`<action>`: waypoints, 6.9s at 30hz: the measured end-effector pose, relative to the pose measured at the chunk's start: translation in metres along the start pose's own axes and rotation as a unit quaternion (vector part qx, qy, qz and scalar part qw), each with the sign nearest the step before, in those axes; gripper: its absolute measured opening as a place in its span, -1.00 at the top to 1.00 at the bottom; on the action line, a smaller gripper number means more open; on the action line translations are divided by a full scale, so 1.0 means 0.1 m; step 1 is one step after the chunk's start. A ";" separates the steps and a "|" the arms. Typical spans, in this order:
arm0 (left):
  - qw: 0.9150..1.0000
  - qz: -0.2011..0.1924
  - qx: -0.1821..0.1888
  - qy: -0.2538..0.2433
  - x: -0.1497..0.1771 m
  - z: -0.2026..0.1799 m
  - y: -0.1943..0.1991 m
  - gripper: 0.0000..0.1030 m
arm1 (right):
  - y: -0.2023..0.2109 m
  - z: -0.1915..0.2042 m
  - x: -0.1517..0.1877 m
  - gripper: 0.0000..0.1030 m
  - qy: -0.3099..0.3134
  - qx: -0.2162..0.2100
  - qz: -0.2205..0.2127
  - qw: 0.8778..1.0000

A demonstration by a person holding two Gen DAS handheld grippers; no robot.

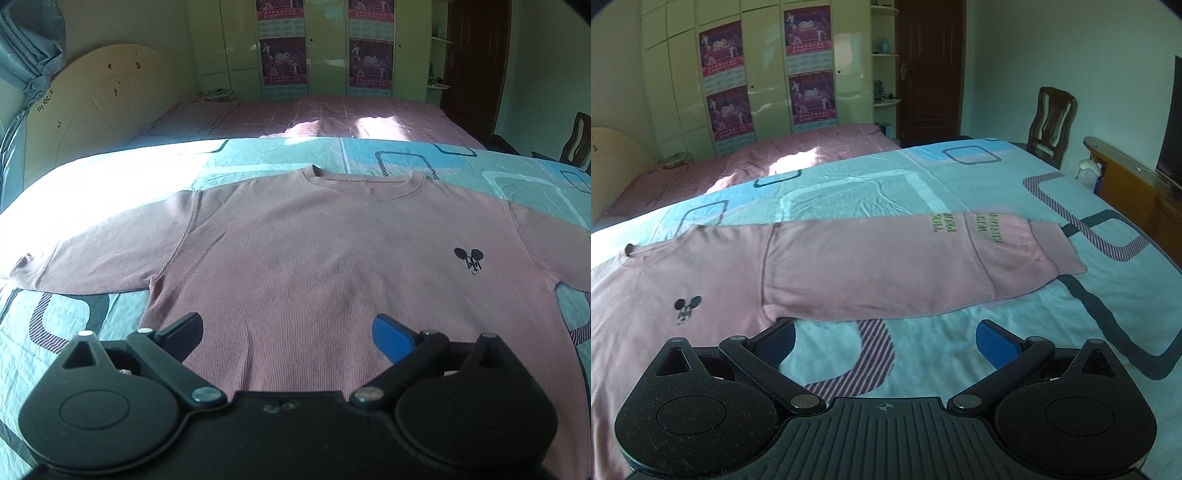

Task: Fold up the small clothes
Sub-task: 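Move the right tool to the sweatshirt sleeve cuff and grasp it, then fold the held sleeve across the sweatshirt body with the right tool, then lay the sleeve flat on the body and open the right tool, then grasp the other sleeve cuff with the left tool and lift it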

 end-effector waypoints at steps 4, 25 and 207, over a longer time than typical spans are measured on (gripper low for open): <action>1.000 0.002 -0.014 0.009 -0.06 0.00 -0.17 -0.91 | -0.23 -0.26 -0.02 -0.99 -0.013 0.014 0.006 1.000; 0.999 0.037 -0.018 0.009 -0.11 -0.06 -0.70 -0.70 | -1.12 -1.48 -0.07 -0.10 -0.170 0.089 0.028 0.981; 0.974 0.020 -0.089 0.206 0.23 3.46 -0.83 -0.58 | -0.26 4.53 0.53 -0.05 0.097 -0.259 0.066 0.959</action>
Point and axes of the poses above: each gripper's, at about its wrist camera, not at the fingertips, and y roughly against the way its jaws point, z to its left, x to its underside, the point moved 9 cm from there along -y, roughly the way its jaws point, and after that the axes turned 6 degrees about -z, right-handed, at the moved point
